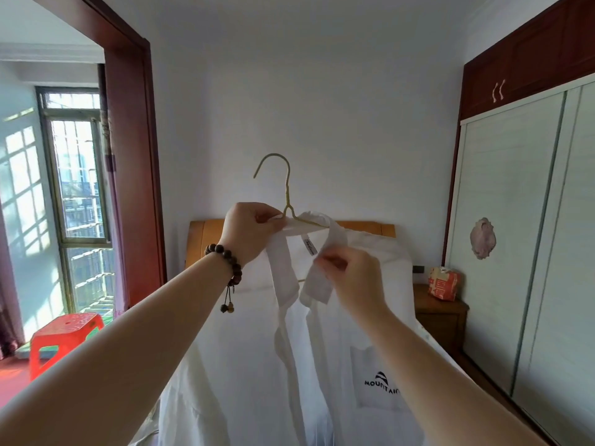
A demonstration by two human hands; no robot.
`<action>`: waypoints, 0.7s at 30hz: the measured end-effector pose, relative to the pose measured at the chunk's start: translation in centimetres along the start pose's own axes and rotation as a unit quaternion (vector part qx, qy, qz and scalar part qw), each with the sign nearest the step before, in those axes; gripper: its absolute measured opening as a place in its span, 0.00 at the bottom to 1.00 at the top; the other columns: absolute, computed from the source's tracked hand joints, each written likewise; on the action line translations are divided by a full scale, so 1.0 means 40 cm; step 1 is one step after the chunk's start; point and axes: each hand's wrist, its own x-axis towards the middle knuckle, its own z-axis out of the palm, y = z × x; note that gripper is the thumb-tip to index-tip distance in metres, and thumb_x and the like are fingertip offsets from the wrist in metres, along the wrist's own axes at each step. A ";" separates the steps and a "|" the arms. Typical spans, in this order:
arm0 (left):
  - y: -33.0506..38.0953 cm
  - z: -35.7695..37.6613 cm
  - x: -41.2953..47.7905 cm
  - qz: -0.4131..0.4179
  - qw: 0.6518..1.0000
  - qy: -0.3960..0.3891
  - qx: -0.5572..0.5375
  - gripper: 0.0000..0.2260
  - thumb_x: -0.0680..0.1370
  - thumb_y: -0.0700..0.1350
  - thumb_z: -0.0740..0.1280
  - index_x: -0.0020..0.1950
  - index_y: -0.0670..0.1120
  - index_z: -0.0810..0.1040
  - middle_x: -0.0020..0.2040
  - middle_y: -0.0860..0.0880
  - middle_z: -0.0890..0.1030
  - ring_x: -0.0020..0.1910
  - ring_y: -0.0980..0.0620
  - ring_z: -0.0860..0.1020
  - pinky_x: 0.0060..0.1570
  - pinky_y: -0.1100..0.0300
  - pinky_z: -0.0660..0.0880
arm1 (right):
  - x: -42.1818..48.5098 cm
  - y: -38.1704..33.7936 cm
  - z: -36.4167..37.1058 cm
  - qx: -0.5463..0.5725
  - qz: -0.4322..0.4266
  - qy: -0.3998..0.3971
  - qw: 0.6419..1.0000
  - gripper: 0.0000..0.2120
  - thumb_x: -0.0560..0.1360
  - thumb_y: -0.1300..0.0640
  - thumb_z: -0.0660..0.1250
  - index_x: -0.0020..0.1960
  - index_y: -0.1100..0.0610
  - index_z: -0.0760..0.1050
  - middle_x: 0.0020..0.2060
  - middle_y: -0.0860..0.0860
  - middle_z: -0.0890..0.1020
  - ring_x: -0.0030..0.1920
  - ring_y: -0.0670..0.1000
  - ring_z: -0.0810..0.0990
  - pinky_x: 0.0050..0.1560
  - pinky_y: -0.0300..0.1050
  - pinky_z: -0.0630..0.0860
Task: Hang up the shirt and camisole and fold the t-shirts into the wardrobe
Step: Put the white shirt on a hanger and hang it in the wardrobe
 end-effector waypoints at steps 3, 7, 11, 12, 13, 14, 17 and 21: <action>0.000 0.000 0.001 -0.001 1.000 -0.019 -0.018 0.02 0.73 0.42 0.73 0.44 0.46 0.85 0.38 0.52 0.83 0.36 0.58 0.78 0.38 0.66 0.75 | 0.069 -0.039 -0.041 -0.039 -0.102 0.068 0.992 0.06 0.71 0.55 0.73 0.44 0.57 0.81 0.35 0.48 0.78 0.35 0.45 0.74 0.37 0.37 0.68; 0.002 0.016 -0.002 0.014 0.998 -0.050 -0.018 0.02 0.73 0.42 0.73 0.43 0.47 0.85 0.38 0.53 0.83 0.36 0.59 0.78 0.39 0.66 0.75 | 0.179 -0.106 -0.066 -0.061 -0.072 -0.032 0.995 0.15 0.72 0.52 0.73 0.55 0.57 0.79 0.46 0.49 0.80 0.45 0.48 0.77 0.47 0.38 0.70; -0.004 0.031 -0.011 0.022 0.996 -0.074 -0.036 0.03 0.72 0.43 0.74 0.44 0.47 0.85 0.39 0.51 0.84 0.39 0.56 0.80 0.43 0.60 0.77 | 0.239 -0.134 -0.069 0.072 0.050 -0.217 0.972 0.10 0.73 0.56 0.72 0.52 0.61 0.80 0.42 0.56 0.84 0.41 0.51 0.83 0.48 0.41 0.78; -0.007 0.032 -0.013 0.020 0.996 -0.077 -0.041 0.03 0.72 0.43 0.74 0.45 0.47 0.86 0.40 0.51 0.85 0.40 0.55 0.80 0.45 0.60 0.77 | 0.247 -0.131 -0.066 0.083 0.058 -0.228 0.968 0.09 0.73 0.58 0.72 0.50 0.62 0.80 0.40 0.57 0.84 0.39 0.51 0.83 0.45 0.41 0.78; -0.008 0.032 -0.017 0.017 0.996 -0.080 -0.045 0.04 0.72 0.43 0.74 0.46 0.47 0.86 0.40 0.51 0.85 0.41 0.55 0.80 0.45 0.60 0.77 | 0.254 -0.127 -0.063 0.085 0.065 -0.233 0.967 0.08 0.73 0.59 0.72 0.48 0.64 0.80 0.38 0.57 0.84 0.38 0.52 0.83 0.45 0.42 0.79; -0.010 0.030 -0.020 0.013 0.995 -0.083 -0.048 0.04 0.72 0.43 0.74 0.46 0.47 0.86 0.41 0.51 0.85 0.40 0.56 0.80 0.46 0.61 0.77 | 0.258 -0.123 -0.059 0.083 0.069 -0.238 0.965 0.07 0.73 0.60 0.71 0.47 0.64 0.80 0.37 0.57 0.84 0.37 0.52 0.83 0.45 0.44 0.80; -0.014 0.017 -0.024 0.010 0.993 -0.102 -0.060 0.06 0.73 0.46 0.73 0.48 0.48 0.86 0.42 0.52 0.85 0.41 0.60 0.81 0.44 0.66 0.77 | 0.263 -0.110 -0.053 0.076 0.079 -0.247 0.963 0.07 0.73 0.61 0.71 0.47 0.65 0.79 0.38 0.58 0.84 0.38 0.53 0.84 0.46 0.47 0.81; -0.034 -0.035 -0.001 -0.045 0.987 -0.115 -0.099 0.07 0.76 0.47 0.69 0.51 0.47 0.84 0.44 0.50 0.86 0.44 0.55 0.83 0.50 0.61 0.78 | 0.267 -0.097 -0.063 0.085 0.091 -0.226 0.966 0.07 0.74 0.63 0.70 0.48 0.67 0.79 0.39 0.60 0.84 0.38 0.54 0.84 0.44 0.45 0.81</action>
